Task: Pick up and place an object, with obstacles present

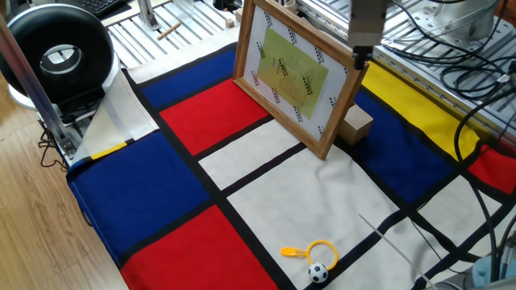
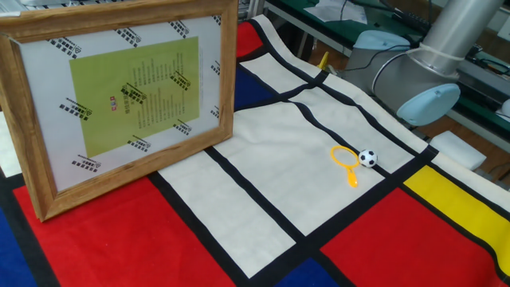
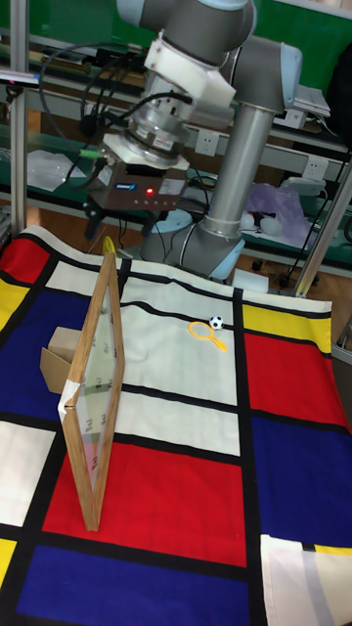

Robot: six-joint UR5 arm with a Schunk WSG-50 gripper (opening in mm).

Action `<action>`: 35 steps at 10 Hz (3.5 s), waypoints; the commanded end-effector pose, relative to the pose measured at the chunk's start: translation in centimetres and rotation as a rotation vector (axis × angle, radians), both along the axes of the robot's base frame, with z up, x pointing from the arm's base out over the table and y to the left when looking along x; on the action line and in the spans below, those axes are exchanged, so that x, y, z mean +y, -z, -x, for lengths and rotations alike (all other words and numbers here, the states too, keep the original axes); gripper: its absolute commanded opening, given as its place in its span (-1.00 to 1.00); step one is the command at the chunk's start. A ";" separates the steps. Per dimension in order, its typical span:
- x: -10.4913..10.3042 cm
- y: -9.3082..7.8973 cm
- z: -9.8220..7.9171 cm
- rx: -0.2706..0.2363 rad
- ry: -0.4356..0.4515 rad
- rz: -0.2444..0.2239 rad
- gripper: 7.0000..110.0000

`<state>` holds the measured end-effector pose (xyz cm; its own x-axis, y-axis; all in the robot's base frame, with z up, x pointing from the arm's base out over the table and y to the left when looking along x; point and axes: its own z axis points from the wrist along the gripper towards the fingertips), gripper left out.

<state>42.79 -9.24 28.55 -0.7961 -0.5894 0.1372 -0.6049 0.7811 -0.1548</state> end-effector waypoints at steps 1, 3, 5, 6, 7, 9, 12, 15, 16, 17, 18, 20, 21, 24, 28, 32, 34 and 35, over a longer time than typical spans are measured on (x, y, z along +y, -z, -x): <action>2.9 -0.4 -1.6 -0.067 0.068 -0.070 0.57; 4.0 -0.5 -5.3 -0.223 0.200 -0.126 0.57; 4.7 -0.5 -5.9 -0.241 0.238 -0.155 0.57; 6.8 -0.1 -5.2 -0.186 0.183 -0.237 0.57; 8.3 0.1 -4.1 -0.126 0.167 -0.289 0.57; 8.1 0.2 -3.6 -0.108 0.191 -0.279 0.57; 6.9 0.3 -4.4 -0.141 0.173 -0.267 0.15; 6.0 0.2 -5.1 -0.173 0.192 -0.228 -1.00; 6.3 0.2 -4.9 -0.164 0.194 -0.241 -1.00; 6.8 0.3 -4.8 -0.150 0.169 -0.262 -1.00; 7.4 0.3 -4.7 -0.139 0.147 -0.282 -0.28; 6.9 0.3 -4.9 -0.147 0.158 -0.257 -0.28; 6.4 0.3 -5.1 -0.161 0.181 -0.238 -0.28; 5.8 0.2 -5.9 -0.199 0.208 -0.221 -1.00; 8.0 0.4 -3.6 -0.094 0.152 -0.309 -0.28; 7.5 -1.1 -10.1 -0.365 0.312 -0.306 -1.00; 8.3 -1.7 -13.3 -0.464 0.292 -0.311 -1.00; 9.3 -1.5 -14.5 -0.486 0.278 -0.335 -1.00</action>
